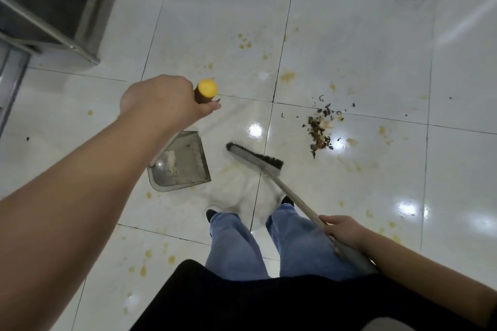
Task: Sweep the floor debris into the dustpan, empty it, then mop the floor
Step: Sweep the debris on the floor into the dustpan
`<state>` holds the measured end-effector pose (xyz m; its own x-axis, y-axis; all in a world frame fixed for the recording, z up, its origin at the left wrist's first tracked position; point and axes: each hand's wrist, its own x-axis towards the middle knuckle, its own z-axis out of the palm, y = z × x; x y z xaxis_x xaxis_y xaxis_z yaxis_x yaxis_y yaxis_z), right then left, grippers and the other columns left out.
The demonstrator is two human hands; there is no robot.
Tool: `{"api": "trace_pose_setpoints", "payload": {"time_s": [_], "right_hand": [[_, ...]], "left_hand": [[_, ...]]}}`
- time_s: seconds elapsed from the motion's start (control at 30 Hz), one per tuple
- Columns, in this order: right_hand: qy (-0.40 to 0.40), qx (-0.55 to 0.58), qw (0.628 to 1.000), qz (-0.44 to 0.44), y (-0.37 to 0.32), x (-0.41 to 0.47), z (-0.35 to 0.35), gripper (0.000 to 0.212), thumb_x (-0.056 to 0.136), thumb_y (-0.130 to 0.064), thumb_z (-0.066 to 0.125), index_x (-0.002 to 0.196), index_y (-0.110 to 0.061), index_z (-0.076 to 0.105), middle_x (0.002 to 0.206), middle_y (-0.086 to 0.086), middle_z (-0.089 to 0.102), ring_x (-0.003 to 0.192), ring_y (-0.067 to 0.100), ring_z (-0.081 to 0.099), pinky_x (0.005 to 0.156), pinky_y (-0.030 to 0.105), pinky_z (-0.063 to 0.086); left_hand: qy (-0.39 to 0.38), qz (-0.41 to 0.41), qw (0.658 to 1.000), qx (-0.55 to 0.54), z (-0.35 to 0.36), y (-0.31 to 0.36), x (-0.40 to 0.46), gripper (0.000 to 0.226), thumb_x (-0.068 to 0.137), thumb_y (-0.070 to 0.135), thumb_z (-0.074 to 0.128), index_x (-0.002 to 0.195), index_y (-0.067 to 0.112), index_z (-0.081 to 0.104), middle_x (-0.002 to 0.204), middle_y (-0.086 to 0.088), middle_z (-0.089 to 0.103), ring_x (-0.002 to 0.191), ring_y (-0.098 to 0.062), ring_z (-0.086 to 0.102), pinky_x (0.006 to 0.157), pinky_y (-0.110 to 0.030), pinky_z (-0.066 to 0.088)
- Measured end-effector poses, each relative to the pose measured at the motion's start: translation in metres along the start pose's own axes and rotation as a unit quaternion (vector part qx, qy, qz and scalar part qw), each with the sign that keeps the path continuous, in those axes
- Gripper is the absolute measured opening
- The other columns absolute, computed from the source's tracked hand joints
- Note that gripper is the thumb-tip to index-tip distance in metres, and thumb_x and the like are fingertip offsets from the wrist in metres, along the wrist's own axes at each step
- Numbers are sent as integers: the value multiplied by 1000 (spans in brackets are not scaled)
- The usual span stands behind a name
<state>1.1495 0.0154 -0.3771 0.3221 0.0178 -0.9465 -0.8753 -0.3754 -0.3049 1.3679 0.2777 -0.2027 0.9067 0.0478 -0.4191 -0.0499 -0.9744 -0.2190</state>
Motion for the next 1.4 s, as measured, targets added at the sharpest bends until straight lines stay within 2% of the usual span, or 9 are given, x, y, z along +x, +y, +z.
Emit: {"api": "trace_pose_setpoints", "payload": {"time_s": [0.23, 0.43, 0.63, 0.8, 0.97, 1.03, 1.17, 1.27, 1.4], "right_hand": [[-71, -29, 997, -20, -8, -16, -9, 27, 94, -9, 51, 112, -29, 55, 34, -5, 46, 27, 7, 45, 32, 15, 38], [-35, -153, 985, -65, -21, 9, 9, 36, 92, -10, 52, 126, -14, 60, 60, -11, 52, 38, -4, 48, 38, 4, 37], [35, -103, 994, -30, -26, 33, -3, 35, 93, -9, 53, 128, -8, 58, 66, -3, 51, 52, 9, 48, 42, 15, 39], [-5, 58, 998, 24, -7, 14, 2, 18, 90, -1, 51, 96, -13, 63, 45, 5, 53, 34, 15, 48, 36, 19, 41], [9, -112, 994, 13, 11, 21, 41, 24, 91, -9, 53, 109, -4, 68, 109, 13, 67, 92, 20, 60, 71, 19, 44], [21, -109, 994, 2, 5, 27, 60, 27, 93, -15, 53, 113, -3, 66, 115, 12, 65, 103, 23, 59, 79, 22, 40], [89, -79, 993, -12, -18, 36, 90, 20, 93, -17, 54, 99, -6, 69, 96, 9, 64, 92, 22, 56, 81, 30, 45], [136, -16, 990, -36, -57, 48, 103, 23, 95, -15, 51, 73, -10, 57, 78, 6, 55, 86, 19, 50, 62, 22, 43], [151, 0, 988, -42, -91, 35, 114, 31, 96, -16, 50, 65, -13, 45, 72, 5, 50, 70, 20, 52, 62, 20, 46]], "left_hand": [[10, -4, 1000, 0, 1, -2, 6, 66, 75, 79, 40, 70, 15, 56, 66, -4, 51, 55, -18, 43, 48, -24, 25], [20, -3, 1000, -7, -1, 0, 3, 63, 75, 79, 41, 67, 17, 54, 65, -2, 49, 53, -15, 40, 46, -23, 21], [25, -10, 1000, -7, 3, -6, -3, 63, 75, 79, 41, 69, 17, 54, 63, -3, 49, 53, -15, 40, 47, -23, 22], [19, -26, 999, -26, 1, -10, 1, 66, 74, 79, 43, 78, 16, 62, 65, -5, 52, 54, -18, 44, 47, -24, 25], [27, 2, 1000, -15, 9, -14, -9, 66, 75, 78, 41, 69, 14, 56, 63, -5, 51, 53, -19, 43, 46, -24, 23], [45, 24, 999, -4, 13, -21, -13, 66, 76, 78, 40, 65, 14, 52, 62, -5, 49, 52, -18, 41, 46, -24, 22], [60, 68, 996, -4, 23, -42, -22, 66, 73, 80, 41, 64, 15, 51, 62, -6, 49, 53, -19, 42, 52, -27, 32], [74, 87, 993, -17, 36, -68, -26, 68, 68, 83, 41, 63, 17, 55, 60, -6, 52, 56, -21, 48, 57, -31, 42], [88, 79, 992, -43, 46, -105, -39, 68, 68, 83, 43, 66, 16, 57, 62, -7, 53, 56, -23, 50, 56, -31, 40]]}}
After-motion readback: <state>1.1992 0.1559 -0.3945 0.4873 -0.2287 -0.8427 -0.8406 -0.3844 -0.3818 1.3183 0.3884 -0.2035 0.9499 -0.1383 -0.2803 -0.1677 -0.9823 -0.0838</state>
